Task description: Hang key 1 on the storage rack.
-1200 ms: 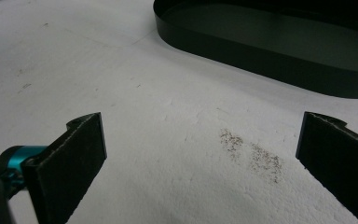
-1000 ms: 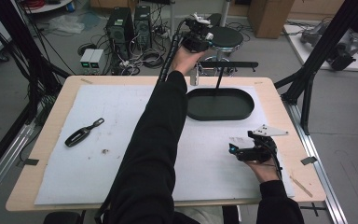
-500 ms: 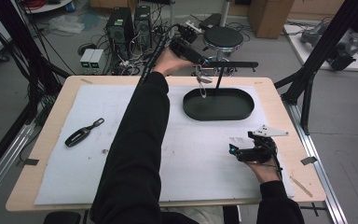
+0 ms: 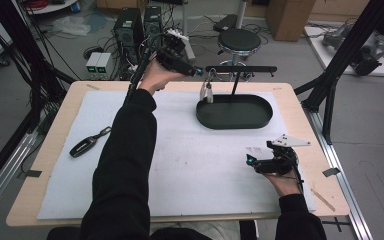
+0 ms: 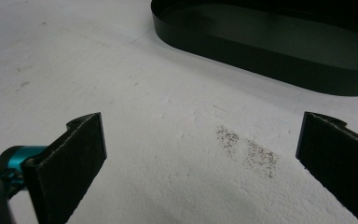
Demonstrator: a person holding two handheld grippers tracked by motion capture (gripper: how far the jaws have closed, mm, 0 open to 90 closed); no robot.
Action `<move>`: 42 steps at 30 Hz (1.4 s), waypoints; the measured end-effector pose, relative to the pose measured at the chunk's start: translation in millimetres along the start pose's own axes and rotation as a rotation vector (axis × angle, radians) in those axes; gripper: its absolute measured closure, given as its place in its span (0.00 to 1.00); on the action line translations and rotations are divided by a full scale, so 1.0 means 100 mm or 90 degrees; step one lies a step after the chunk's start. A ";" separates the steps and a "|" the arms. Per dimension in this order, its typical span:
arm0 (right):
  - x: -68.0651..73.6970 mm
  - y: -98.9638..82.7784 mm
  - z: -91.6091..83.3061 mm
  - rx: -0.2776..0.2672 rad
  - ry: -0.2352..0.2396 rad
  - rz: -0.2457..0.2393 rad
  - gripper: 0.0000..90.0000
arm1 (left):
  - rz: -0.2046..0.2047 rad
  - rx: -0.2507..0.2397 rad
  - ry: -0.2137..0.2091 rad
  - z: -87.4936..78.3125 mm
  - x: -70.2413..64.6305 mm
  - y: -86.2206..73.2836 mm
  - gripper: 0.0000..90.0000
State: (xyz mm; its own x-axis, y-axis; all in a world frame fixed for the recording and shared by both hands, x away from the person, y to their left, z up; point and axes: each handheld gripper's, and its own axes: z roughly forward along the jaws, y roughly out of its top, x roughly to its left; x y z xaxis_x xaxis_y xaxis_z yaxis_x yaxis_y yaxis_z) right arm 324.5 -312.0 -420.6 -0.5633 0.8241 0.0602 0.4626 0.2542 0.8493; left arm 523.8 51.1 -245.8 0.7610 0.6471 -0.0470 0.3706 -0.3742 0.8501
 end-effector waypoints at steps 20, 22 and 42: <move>0.01 0.00 0.01 0.005 -0.003 -0.003 0.01 | 0.009 -0.017 -0.001 -0.46 0.01 -0.40 0.02; 0.00 0.00 0.01 0.005 -0.003 -0.003 0.01 | 0.007 -0.019 0.001 -0.47 0.01 -0.42 0.02; 0.01 0.00 0.02 0.007 -0.006 -0.006 0.01 | -0.030 -0.010 0.047 -0.81 0.26 -0.92 0.02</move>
State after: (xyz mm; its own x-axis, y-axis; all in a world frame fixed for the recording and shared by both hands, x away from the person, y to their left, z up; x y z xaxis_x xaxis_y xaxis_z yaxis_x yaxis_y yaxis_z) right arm 324.9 -309.9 -421.7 -0.5619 0.8259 0.0469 0.4649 0.2684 0.8437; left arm 466.4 156.7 -282.9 0.7014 0.7111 -0.0485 0.3963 -0.3325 0.8558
